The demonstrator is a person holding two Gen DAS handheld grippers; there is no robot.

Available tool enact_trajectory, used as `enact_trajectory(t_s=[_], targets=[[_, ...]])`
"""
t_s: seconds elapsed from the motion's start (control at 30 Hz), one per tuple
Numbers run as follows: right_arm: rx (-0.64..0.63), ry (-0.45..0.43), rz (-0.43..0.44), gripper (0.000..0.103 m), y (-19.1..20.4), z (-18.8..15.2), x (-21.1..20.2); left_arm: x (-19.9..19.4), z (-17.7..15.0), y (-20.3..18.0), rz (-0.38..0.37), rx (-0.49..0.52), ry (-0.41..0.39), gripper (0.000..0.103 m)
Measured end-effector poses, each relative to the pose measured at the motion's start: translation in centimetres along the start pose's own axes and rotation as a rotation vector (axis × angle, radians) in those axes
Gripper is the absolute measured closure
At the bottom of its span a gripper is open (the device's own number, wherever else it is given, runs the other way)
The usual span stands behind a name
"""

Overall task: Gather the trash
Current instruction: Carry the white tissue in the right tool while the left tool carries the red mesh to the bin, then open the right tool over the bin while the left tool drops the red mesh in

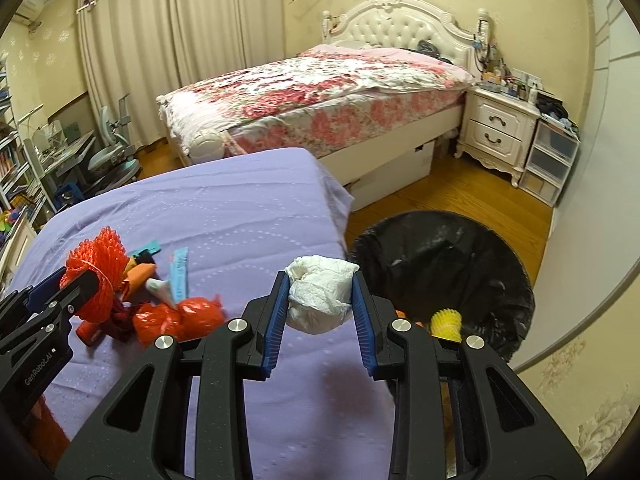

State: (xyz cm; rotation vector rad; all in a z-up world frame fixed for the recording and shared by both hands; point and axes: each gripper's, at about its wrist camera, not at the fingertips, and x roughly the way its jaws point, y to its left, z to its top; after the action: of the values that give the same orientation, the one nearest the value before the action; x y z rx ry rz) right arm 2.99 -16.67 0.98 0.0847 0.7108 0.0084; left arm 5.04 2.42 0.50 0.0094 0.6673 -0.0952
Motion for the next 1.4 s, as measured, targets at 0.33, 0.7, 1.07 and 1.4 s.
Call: enact_trajectory(t_s=[0.33, 0.7, 1.07, 1.4], targets=[[0.075, -0.010, -0.057, 0.072, -4.6, -0.5, 0.1, 1.2, 0.2, -5.0, -0.052, 0.076, 0.009, 0.057], [0.138, -0.007, -0.109, 0.072, -8.6, -0.9, 0.6, 2.7, 0.9, -9.1, -0.089, 0.131, 0.015, 0.057], [0.194, 0.003, -0.132, 0.072, -11.4, -0.8, 1.5, 4.5, 1.6, -12.1, -0.114, 0.165, 0.028, 0.057], [0.218, 0.004, -0.167, 0.072, -12.9, -0.4, 2.6, 6.5, 2.4, -14.6, -0.124, 0.199, 0.027, 0.057]])
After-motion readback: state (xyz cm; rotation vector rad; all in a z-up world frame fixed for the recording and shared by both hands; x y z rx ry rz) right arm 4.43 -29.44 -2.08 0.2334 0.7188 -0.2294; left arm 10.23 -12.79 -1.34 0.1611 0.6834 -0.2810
